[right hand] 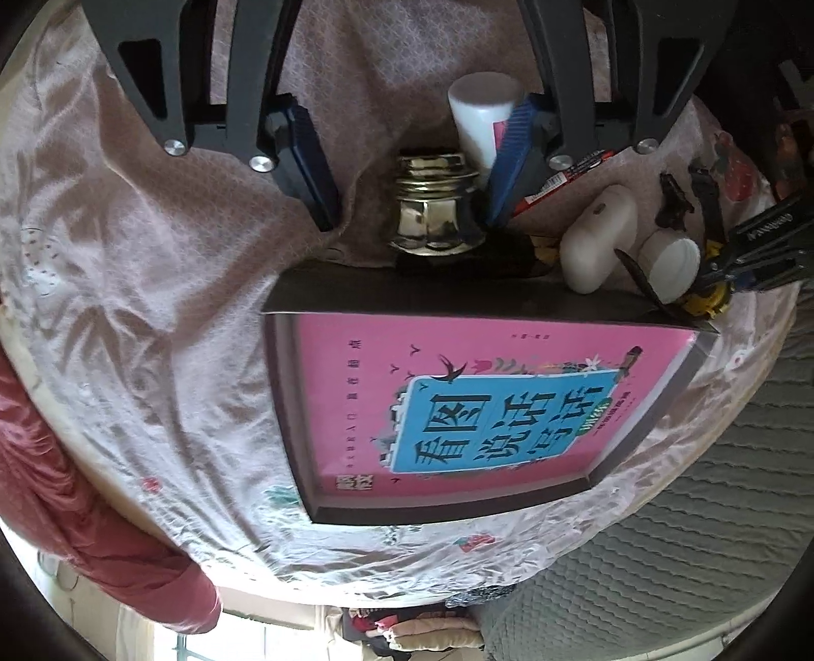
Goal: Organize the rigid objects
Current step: 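Grasp the yellow-black wristwatch with the left tool while the right tool grasps the chrome knob, then lift the watch with the left tool while the right tool carries the knob over the tray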
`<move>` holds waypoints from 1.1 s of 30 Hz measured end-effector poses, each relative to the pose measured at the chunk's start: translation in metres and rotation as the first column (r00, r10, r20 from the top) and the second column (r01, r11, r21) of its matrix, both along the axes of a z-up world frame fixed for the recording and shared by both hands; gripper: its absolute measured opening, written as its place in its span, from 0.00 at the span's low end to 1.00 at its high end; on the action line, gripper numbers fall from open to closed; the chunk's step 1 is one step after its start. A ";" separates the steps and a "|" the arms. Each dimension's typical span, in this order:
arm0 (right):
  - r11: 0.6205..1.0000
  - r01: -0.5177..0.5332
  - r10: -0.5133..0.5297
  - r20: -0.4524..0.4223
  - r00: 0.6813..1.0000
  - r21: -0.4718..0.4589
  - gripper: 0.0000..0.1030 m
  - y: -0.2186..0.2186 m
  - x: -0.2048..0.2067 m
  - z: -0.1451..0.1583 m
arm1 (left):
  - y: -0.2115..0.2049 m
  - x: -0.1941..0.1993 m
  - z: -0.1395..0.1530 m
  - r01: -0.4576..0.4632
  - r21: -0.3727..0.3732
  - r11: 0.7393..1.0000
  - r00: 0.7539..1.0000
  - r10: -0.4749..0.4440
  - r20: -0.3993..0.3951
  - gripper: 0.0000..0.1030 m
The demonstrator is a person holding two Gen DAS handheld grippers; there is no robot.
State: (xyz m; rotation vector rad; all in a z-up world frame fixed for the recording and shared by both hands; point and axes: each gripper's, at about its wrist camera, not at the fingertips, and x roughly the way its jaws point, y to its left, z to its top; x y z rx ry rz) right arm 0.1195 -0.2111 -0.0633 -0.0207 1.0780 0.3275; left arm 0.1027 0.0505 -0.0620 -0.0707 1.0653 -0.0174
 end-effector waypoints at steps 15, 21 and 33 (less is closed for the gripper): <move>0.997 0.010 -0.014 0.051 0.999 0.081 0.42 -0.009 -0.006 0.015 | 0.003 -0.006 0.010 -0.012 -0.037 0.999 1.000 0.013 0.026 0.21; 0.996 0.013 -0.021 0.084 0.996 0.092 0.42 -0.012 -0.011 0.024 | 0.004 -0.009 0.020 -0.015 -0.052 0.999 0.999 0.017 0.046 0.21; 0.987 0.037 -0.071 0.218 0.973 0.158 0.42 -0.018 -0.018 0.055 | -0.006 -0.021 0.053 0.015 -0.046 0.999 0.990 -0.009 0.139 0.19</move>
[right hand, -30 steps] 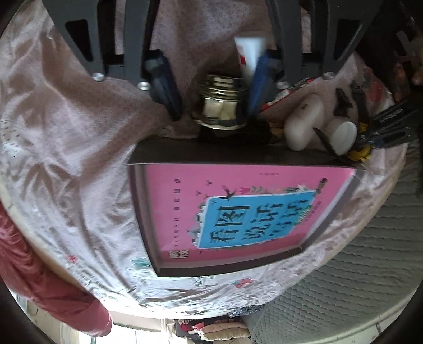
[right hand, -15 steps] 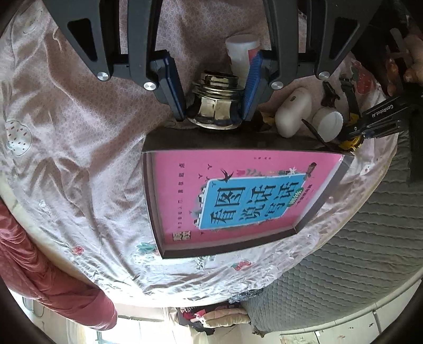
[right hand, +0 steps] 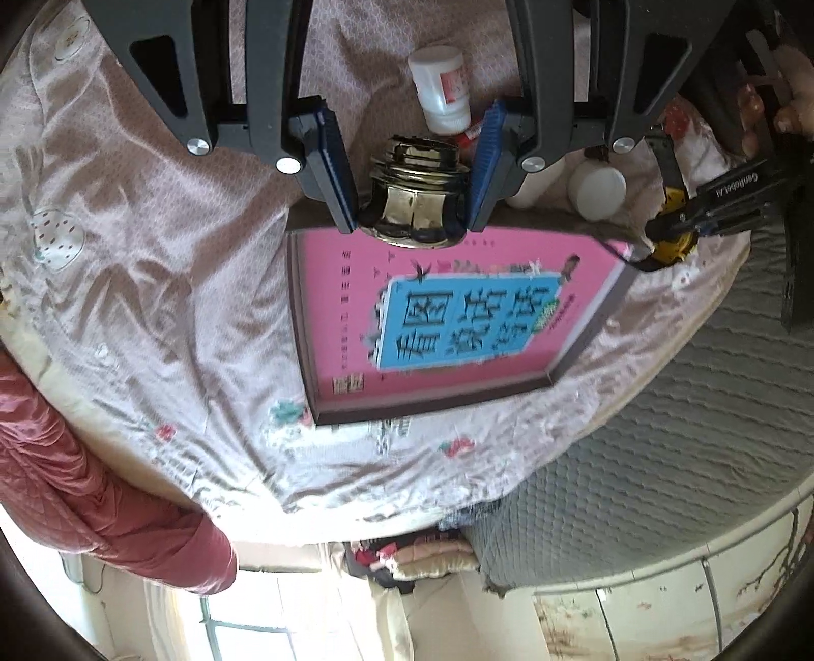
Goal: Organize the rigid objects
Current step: 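Lift the watch with the left tool while the right tool carries the knob over the tray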
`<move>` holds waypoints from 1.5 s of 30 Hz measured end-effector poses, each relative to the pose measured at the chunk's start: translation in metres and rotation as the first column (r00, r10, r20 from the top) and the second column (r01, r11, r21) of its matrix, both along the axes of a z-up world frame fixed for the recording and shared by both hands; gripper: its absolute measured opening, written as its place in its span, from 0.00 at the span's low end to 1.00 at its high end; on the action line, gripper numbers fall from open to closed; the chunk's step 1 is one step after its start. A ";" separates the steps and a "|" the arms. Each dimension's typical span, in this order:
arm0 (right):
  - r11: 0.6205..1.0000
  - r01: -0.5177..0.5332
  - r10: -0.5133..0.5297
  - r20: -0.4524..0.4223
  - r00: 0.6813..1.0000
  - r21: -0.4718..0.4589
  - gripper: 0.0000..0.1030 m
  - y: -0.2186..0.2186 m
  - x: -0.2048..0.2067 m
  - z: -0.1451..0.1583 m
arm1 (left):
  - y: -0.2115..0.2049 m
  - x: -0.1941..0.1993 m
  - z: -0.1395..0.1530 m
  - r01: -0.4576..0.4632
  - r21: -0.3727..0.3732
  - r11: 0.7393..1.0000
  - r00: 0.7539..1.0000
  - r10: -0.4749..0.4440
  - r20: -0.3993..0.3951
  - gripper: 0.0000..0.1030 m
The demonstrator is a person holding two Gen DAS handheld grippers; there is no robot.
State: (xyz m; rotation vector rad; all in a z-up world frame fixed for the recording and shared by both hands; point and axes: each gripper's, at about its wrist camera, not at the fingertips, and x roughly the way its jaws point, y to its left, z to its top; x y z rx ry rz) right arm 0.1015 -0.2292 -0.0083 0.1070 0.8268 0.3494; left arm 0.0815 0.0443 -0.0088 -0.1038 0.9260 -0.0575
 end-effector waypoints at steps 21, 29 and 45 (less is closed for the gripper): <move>0.999 0.034 -0.036 0.063 0.997 0.036 0.42 0.002 0.012 0.014 | -0.006 0.014 0.013 -0.016 0.006 1.000 0.999 0.016 0.033 0.19; 0.998 0.060 -0.060 0.056 0.997 0.010 0.42 0.003 0.023 0.009 | -0.001 0.034 0.014 -0.031 0.007 0.999 0.999 0.031 0.042 0.19; 0.994 0.083 -0.079 0.055 0.995 -0.074 0.42 0.012 0.047 -0.003 | 0.013 0.072 0.002 -0.078 -0.007 0.997 0.997 0.078 0.028 0.19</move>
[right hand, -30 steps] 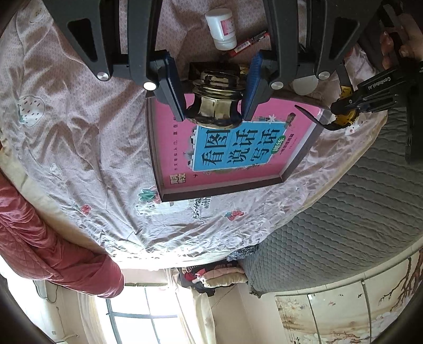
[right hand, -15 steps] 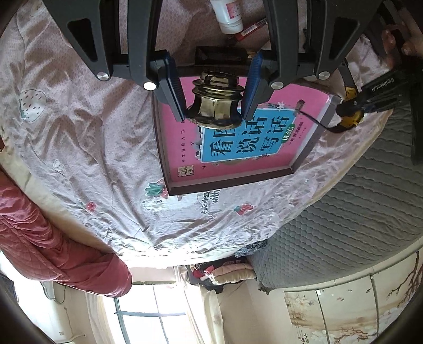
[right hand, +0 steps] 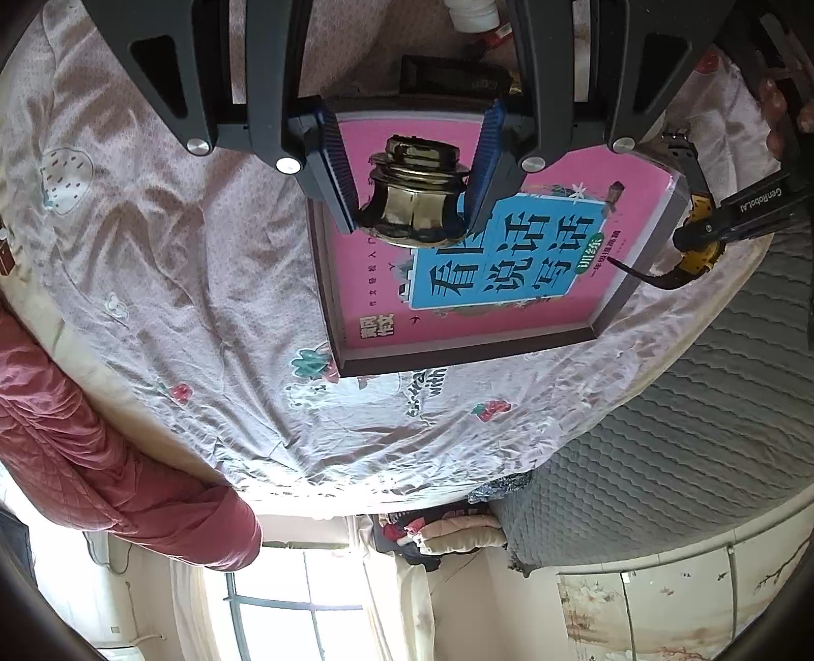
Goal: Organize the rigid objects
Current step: 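Lift the watch with the left tool while the right tool carries the knob over the tray, then lower and release the watch onto the book while the right tool releases the knob in the tray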
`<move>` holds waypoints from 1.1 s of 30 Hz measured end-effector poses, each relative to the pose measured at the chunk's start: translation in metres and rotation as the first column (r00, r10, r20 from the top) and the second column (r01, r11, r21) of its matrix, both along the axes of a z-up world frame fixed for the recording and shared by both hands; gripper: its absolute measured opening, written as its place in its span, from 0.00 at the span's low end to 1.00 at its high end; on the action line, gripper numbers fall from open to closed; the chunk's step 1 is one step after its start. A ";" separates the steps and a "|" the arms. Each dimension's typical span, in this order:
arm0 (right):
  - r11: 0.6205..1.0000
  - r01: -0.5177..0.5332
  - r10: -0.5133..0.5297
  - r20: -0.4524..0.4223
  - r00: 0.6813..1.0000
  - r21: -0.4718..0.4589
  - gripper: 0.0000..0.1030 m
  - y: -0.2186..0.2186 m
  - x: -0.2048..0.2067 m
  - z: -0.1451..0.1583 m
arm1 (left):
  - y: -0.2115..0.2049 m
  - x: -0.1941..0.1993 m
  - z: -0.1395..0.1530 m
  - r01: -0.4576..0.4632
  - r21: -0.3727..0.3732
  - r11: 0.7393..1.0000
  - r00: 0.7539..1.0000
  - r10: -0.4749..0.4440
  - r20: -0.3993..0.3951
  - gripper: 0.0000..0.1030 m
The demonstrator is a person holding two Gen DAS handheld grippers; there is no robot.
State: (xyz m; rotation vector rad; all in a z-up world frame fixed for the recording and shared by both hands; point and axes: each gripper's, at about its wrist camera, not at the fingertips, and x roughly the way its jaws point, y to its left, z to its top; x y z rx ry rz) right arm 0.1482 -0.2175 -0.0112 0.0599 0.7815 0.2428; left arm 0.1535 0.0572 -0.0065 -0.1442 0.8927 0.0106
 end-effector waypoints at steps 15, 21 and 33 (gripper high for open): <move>0.997 0.014 -0.016 -0.037 0.999 -0.070 0.42 0.002 0.015 -0.017 | -0.001 0.032 -0.010 -0.014 -0.007 1.000 1.000 0.014 -0.003 0.18; 0.997 0.013 -0.017 -0.056 0.998 -0.072 0.42 -0.001 0.017 -0.023 | 0.000 0.040 -0.014 -0.016 -0.006 1.000 1.000 0.016 0.000 0.17; 0.990 -0.002 -0.008 -0.070 0.998 -0.139 0.42 0.009 0.019 -0.031 | -0.001 0.033 -0.012 0.000 0.014 1.000 1.000 0.000 0.009 0.17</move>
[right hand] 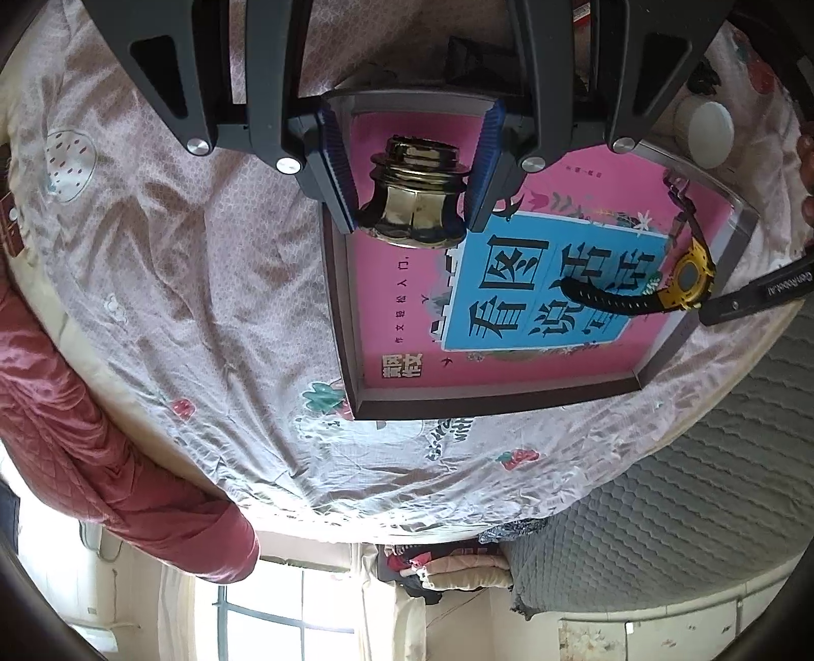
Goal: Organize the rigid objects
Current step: 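Lower and release the watch onto the book while the right tool releases the knob in the tray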
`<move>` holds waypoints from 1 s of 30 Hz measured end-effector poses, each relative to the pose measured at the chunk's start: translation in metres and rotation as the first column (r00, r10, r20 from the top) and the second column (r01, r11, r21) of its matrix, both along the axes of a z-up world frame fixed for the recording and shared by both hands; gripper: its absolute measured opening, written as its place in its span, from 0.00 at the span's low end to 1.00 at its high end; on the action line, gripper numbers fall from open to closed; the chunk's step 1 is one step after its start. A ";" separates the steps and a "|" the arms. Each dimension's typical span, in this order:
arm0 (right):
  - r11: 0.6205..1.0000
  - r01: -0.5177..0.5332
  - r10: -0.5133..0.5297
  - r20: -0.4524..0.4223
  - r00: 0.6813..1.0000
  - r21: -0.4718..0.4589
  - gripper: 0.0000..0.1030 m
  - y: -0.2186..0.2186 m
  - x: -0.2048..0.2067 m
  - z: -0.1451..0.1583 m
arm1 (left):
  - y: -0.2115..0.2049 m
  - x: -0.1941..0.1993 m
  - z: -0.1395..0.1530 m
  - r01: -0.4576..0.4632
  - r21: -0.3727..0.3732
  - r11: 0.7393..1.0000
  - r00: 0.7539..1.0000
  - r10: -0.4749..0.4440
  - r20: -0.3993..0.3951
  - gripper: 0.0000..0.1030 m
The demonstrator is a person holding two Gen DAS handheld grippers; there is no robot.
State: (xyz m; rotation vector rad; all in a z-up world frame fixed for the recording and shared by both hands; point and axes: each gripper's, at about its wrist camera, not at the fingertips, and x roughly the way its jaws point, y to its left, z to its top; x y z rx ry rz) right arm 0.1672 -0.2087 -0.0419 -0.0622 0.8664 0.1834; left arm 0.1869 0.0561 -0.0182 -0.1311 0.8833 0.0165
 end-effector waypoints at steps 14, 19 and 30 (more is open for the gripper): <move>1.000 -0.005 0.005 -0.005 1.000 -0.024 0.42 -0.002 -0.002 0.001 | -0.011 -0.009 -0.007 0.039 -0.019 0.999 0.998 -0.039 -0.044 0.17; 1.000 -0.018 0.017 -0.012 1.000 -0.024 0.42 -0.003 -0.003 0.001 | -0.010 -0.010 -0.008 0.043 -0.021 0.999 0.998 -0.044 -0.050 0.17; 0.997 -0.030 0.030 -0.006 1.000 -0.077 0.42 0.005 -0.006 -0.002 | -0.012 -0.012 -0.010 0.044 -0.008 0.999 0.998 -0.044 -0.055 0.18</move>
